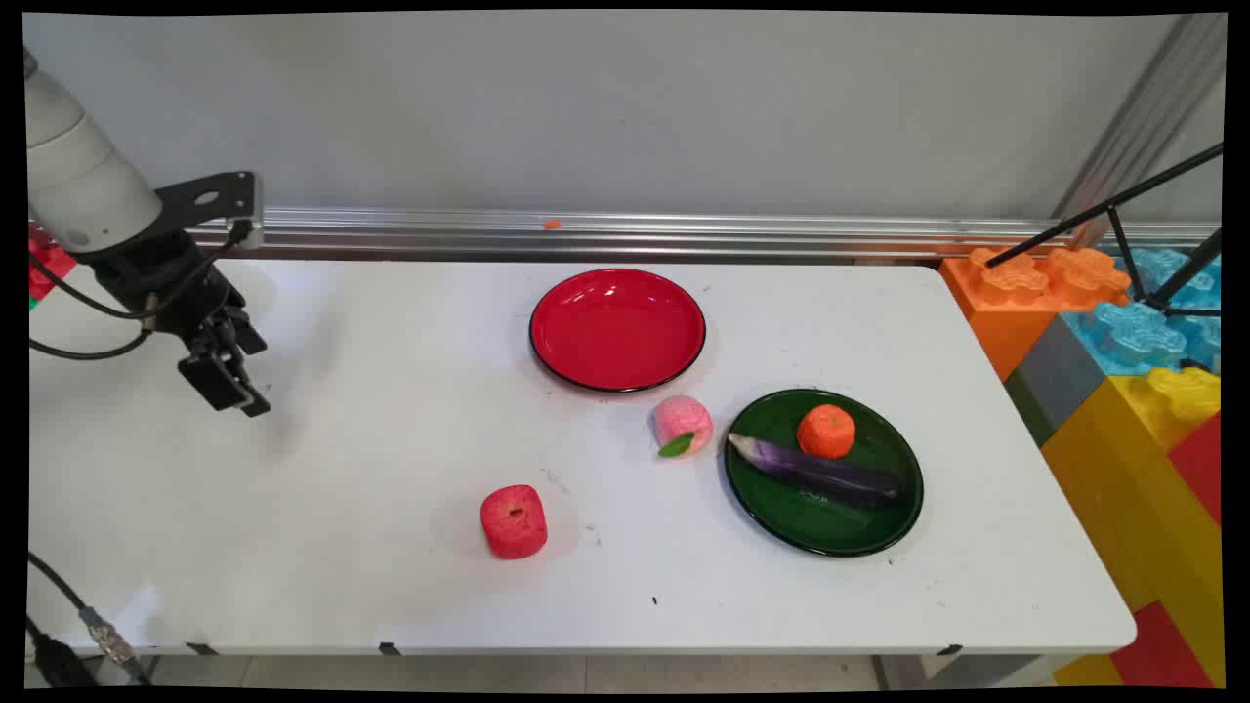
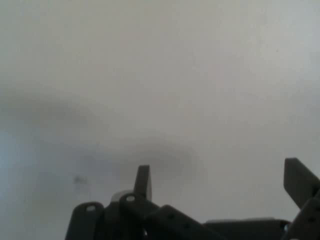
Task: Pick up the mandarin from the green plate
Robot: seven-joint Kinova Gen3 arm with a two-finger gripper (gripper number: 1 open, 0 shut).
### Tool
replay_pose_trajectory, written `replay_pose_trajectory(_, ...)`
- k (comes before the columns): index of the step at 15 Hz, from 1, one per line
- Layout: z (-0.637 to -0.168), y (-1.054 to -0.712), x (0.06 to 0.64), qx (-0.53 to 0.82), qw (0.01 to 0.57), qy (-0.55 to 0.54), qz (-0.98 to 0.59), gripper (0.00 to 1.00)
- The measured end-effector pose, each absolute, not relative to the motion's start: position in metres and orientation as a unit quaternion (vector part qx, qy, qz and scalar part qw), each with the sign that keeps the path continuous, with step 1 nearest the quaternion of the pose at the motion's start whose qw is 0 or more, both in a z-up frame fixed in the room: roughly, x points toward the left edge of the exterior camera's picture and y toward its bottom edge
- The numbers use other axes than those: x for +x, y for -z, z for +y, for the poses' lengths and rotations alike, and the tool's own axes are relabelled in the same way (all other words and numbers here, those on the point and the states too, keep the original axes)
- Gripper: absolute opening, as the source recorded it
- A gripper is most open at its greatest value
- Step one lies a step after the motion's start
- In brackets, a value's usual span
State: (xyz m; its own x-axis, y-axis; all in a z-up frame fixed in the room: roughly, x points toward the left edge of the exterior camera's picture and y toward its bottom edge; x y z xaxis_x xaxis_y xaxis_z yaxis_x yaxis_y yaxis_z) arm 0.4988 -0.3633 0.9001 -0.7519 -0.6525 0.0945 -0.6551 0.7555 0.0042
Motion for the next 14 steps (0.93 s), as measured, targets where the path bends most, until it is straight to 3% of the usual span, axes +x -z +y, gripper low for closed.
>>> replay_pose_trajectory(7,-0.393,-0.898,0.457,0.328,0.173,-0.05,-0.927,1.0)
replay_pose_trajectory(14,-0.453,-0.898,0.341,0.282,0.271,-0.072,-0.918,1.0)
